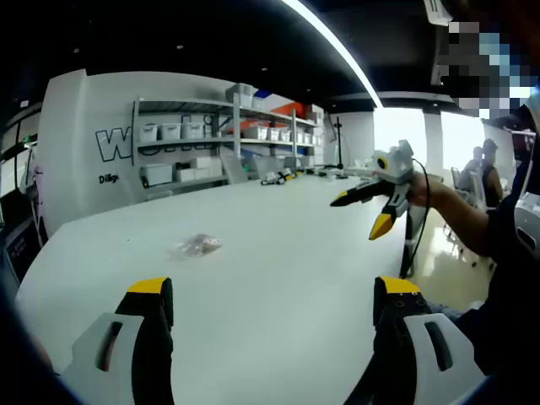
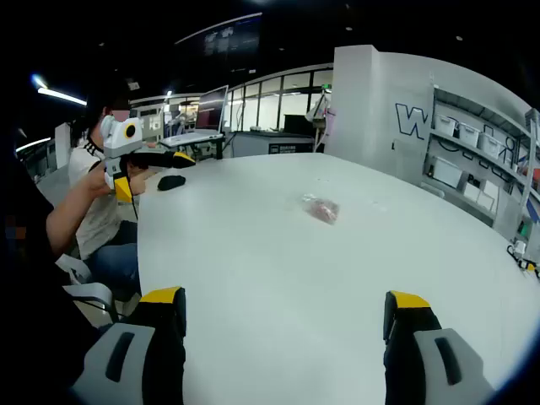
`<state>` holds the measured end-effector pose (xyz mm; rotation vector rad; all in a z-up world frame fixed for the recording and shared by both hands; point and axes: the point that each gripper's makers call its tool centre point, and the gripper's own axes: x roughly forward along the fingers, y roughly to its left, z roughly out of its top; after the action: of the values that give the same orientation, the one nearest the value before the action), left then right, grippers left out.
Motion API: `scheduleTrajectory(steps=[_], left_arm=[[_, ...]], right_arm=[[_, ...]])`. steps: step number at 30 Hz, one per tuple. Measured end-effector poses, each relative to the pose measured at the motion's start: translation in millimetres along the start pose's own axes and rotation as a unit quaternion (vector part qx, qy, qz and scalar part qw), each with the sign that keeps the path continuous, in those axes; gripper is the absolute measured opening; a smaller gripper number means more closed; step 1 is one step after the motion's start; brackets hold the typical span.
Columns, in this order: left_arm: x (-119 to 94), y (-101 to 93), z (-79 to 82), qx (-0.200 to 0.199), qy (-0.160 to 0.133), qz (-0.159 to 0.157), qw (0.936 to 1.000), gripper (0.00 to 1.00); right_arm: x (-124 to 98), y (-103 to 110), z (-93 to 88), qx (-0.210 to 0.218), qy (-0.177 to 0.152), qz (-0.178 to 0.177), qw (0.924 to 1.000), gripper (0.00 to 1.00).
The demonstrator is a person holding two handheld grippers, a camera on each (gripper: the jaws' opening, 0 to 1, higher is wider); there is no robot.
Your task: Open the resealable bag by pulling the two sides of the seal apart until the entire bag opening is separated and visibly accessible.
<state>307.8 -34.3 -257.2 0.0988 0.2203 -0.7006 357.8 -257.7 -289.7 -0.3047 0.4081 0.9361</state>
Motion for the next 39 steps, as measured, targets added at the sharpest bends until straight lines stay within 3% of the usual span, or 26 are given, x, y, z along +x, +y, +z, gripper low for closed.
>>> scheduleTrajectory(steps=[39], left_arm=[[3.5,-0.6,-3.3,0.000,0.006,-0.001,1.0000,0.98]], right_arm=[[1.6,1.8,-3.6,0.002,0.002,0.003,1.0000,0.99]])
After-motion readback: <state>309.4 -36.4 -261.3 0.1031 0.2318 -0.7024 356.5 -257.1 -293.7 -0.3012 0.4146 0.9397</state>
